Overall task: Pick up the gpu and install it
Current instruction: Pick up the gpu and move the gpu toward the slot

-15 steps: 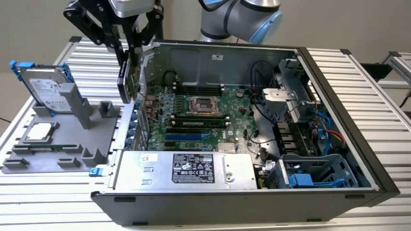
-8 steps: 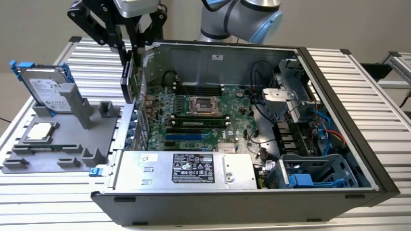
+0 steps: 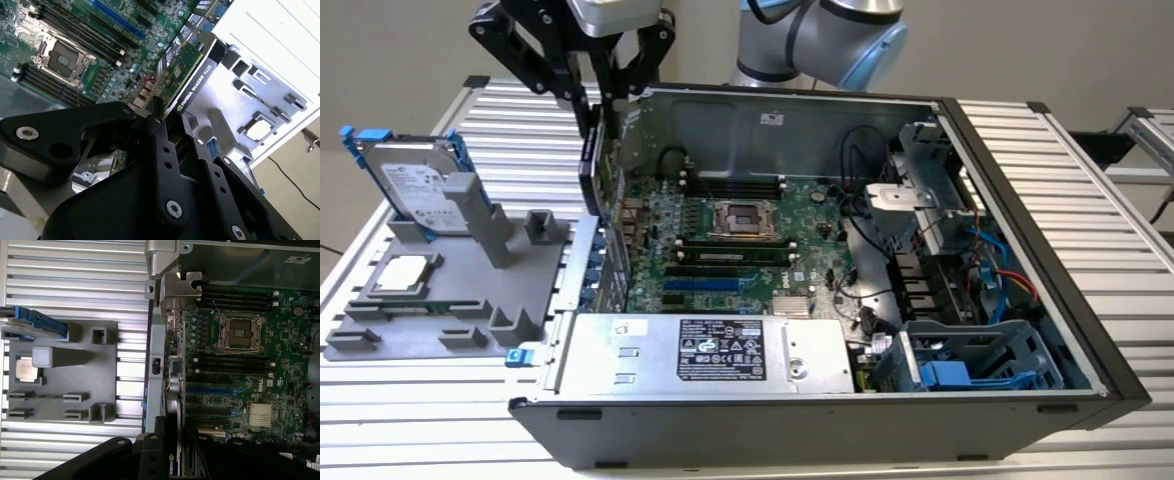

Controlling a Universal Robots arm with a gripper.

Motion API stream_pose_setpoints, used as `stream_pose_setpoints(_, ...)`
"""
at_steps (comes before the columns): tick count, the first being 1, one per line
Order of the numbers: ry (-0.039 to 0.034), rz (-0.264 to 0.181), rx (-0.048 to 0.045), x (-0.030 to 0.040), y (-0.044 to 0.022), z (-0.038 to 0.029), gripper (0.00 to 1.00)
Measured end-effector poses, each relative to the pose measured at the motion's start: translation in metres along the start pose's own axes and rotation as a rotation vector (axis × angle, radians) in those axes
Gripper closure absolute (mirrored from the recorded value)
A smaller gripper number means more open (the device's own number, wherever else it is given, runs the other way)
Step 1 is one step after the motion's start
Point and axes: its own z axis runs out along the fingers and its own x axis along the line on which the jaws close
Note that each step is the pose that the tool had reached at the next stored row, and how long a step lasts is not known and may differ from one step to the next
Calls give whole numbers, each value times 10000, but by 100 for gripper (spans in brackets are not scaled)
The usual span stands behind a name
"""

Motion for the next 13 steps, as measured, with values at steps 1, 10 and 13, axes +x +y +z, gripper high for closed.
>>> stream_pose_setpoints(1, 0, -2, 0, -7, 0, 0, 100)
stream_pose_setpoints(10, 2, -20, 0, -70, -2, 0, 100)
stream_pose_setpoints(13, 2, -26, 0, -89, -3, 0, 100)
